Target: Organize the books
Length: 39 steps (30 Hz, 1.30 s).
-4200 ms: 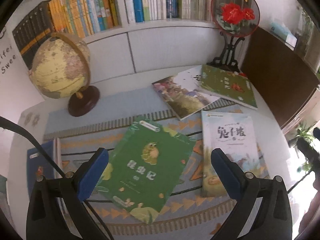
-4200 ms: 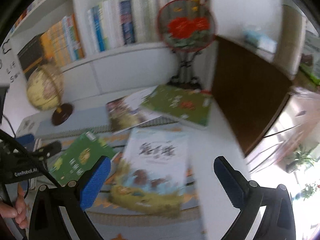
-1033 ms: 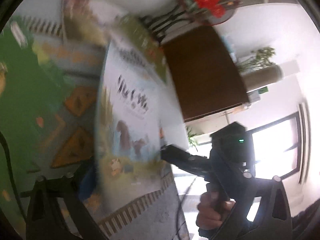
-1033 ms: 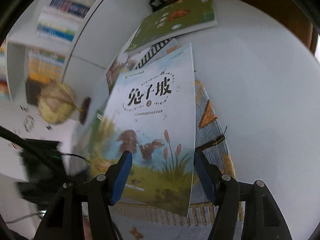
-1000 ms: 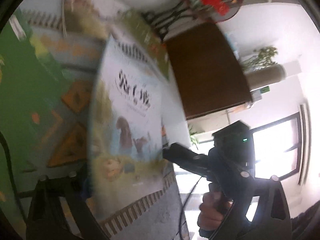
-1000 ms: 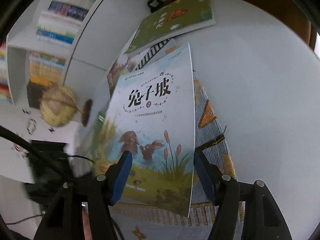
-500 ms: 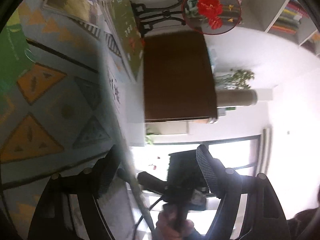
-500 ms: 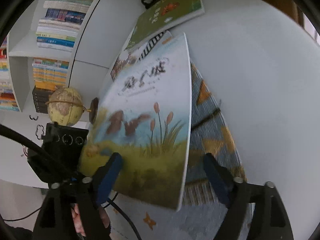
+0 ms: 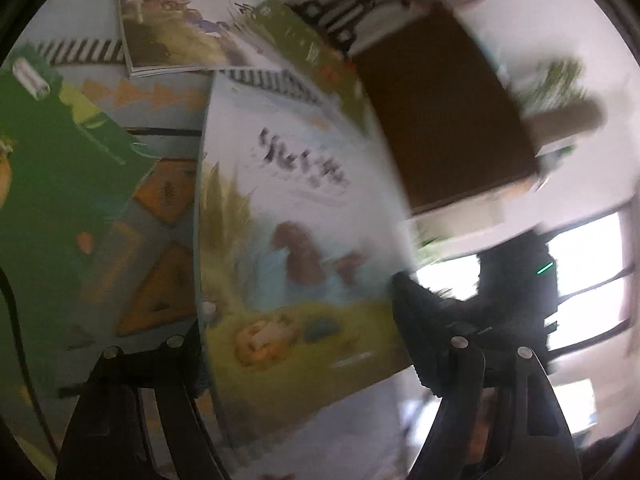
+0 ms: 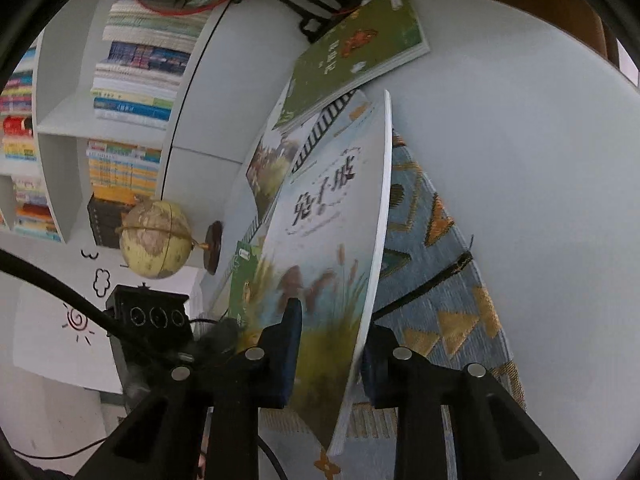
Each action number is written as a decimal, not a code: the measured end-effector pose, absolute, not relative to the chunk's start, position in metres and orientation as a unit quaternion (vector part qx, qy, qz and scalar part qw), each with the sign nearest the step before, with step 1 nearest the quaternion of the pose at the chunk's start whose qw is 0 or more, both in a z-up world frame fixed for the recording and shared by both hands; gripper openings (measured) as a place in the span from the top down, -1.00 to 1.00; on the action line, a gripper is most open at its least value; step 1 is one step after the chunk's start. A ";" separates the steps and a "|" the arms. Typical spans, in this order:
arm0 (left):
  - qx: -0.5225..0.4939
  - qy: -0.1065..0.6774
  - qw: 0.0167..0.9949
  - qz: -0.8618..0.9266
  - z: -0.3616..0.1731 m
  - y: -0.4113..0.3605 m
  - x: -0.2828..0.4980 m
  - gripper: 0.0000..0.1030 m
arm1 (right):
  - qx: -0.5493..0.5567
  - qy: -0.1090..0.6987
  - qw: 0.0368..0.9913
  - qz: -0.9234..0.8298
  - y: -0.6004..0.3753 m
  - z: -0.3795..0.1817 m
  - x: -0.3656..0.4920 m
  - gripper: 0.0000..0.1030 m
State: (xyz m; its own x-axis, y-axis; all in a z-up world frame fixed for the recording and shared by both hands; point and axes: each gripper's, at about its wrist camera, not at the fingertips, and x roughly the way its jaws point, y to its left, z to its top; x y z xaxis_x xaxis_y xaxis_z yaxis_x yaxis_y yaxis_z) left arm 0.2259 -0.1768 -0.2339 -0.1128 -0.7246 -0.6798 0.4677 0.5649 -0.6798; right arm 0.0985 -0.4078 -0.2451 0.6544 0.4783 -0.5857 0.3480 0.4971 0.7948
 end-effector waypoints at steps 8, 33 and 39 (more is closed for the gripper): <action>0.021 0.540 0.700 -0.467 -0.217 -0.193 0.195 -0.44 | 0.320 0.448 0.835 0.011 -0.380 -0.208 0.112 0.49; -0.014 0.417 0.819 -0.393 -0.112 -0.014 0.188 -0.44 | 0.151 0.396 0.891 0.165 -0.212 -0.115 0.135 0.49; -0.014 0.385 0.855 -0.347 -0.080 0.093 0.190 -0.44 | 0.136 0.362 0.898 0.208 -0.115 -0.081 0.152 0.49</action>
